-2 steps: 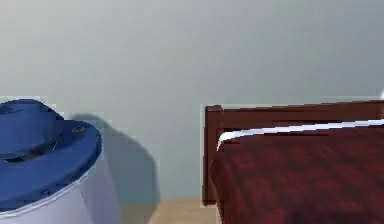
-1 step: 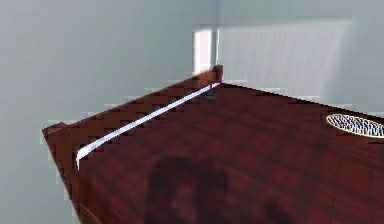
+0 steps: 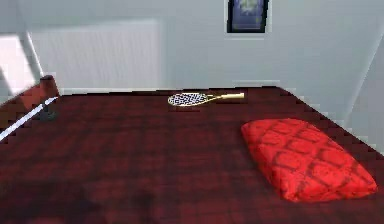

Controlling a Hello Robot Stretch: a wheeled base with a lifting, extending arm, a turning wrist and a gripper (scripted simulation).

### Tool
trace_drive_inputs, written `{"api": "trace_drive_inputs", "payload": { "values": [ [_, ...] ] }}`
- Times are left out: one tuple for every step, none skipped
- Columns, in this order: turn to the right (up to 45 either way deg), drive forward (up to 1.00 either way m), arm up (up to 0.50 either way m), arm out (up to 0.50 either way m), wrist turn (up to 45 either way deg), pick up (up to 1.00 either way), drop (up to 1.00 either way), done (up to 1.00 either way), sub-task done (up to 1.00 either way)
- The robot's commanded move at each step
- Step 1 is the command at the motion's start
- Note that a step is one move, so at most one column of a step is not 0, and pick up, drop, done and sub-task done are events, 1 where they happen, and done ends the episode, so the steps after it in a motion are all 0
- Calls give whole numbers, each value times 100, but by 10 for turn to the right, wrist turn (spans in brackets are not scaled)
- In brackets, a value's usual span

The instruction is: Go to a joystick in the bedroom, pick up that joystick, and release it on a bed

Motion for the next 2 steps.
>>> {"api": "trace_drive_inputs", "payload": {
  "values": [
    [450, 0, 0, 0, 0, 0, 0, 0, 0],
    [240, 0, 0, 0, 0, 0, 0, 0, 0]
  ]
}}
